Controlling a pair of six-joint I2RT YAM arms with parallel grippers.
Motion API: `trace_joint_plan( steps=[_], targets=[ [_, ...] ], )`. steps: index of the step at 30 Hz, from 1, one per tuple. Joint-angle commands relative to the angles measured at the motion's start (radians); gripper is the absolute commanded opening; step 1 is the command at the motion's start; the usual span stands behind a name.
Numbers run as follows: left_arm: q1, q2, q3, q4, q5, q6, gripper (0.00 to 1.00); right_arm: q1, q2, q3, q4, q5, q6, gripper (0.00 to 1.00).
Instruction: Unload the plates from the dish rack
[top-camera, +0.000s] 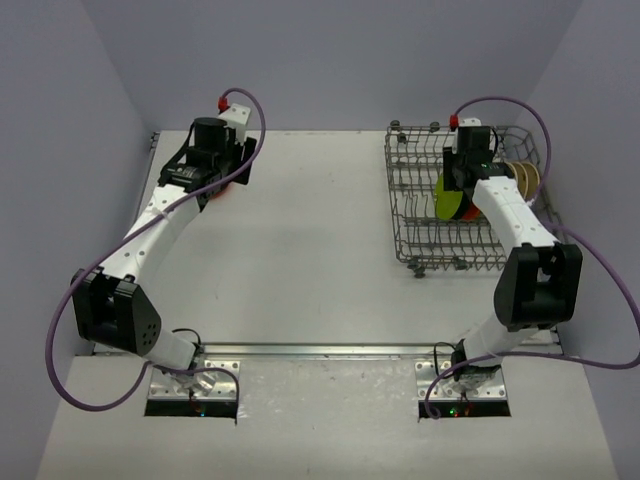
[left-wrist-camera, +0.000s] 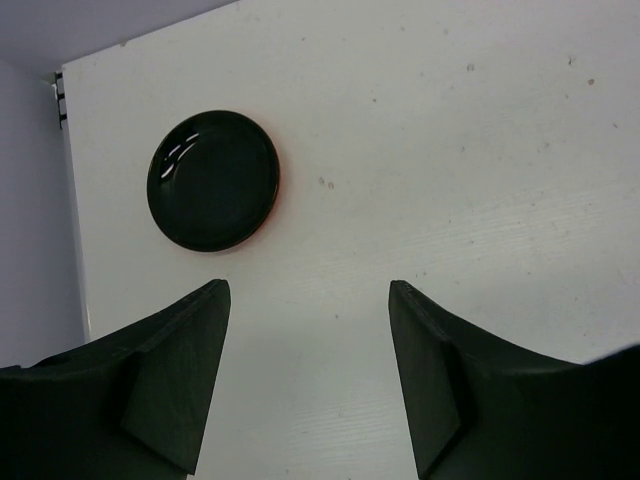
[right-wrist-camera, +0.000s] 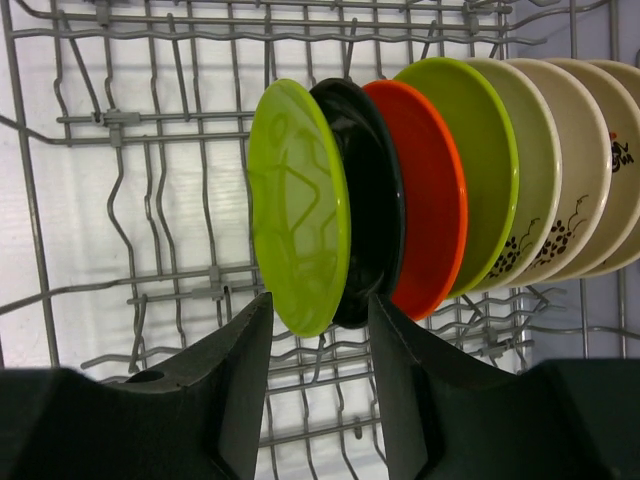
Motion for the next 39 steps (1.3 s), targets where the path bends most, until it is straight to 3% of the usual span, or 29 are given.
trace_joint_plan(
  steps=[1,11,20,29,33,39],
  targets=[
    [-0.028,-0.024,0.0,0.035,-0.049,0.005,0.63,-0.017,0.044,0.067,0.049,0.029,0.046,0.43],
    [-0.035,-0.017,0.015,0.028,-0.056,0.003,0.63,-0.018,0.16,0.102,0.085,0.046,0.05,0.38],
    [-0.037,-0.016,0.027,0.026,-0.067,-0.012,0.64,-0.017,0.151,0.143,0.054,0.082,0.078,0.01],
    [-0.039,-0.001,0.075,-0.011,-0.032,-0.028,0.76,-0.018,0.036,0.233,0.065,0.133,-0.034,0.0],
    [-0.037,-0.004,0.137,-0.043,0.097,-0.05,0.77,-0.018,-0.029,0.283,0.037,0.055,-0.02,0.0],
    [-0.039,-0.053,0.163,-0.019,0.546,-0.134,0.76,-0.007,-0.118,0.277,-0.08,-0.375,0.071,0.0]
  ],
)
